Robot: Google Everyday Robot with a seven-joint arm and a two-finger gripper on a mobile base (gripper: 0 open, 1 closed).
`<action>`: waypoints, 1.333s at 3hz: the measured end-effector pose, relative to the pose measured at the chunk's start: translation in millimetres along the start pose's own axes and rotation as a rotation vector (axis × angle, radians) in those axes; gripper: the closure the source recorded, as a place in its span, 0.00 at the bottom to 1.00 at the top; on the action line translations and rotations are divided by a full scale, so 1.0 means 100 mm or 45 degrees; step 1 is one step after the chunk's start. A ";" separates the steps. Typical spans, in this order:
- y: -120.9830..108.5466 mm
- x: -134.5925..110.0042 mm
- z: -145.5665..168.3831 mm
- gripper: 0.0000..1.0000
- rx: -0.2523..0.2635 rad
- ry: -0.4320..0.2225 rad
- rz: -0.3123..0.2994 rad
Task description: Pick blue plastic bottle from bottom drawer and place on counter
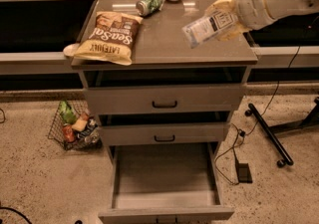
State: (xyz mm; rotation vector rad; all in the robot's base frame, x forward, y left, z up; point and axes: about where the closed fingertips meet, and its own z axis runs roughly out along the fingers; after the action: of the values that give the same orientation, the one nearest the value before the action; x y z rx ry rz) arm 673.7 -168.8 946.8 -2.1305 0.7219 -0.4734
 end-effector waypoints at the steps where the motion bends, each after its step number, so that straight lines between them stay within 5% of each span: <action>1: -0.18 0.10 0.20 1.00 0.096 0.015 0.180; 3: -0.23 0.25 0.67 1.00 0.361 -0.009 0.569; 4: -0.23 0.25 0.68 1.00 0.361 -0.009 0.569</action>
Offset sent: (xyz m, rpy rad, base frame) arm 0.0673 0.0251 -0.0087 0.5273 0.1423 -0.3156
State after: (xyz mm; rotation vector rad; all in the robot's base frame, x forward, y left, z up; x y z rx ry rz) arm 737.8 -133.5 927.5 -1.6441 1.0287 -0.3027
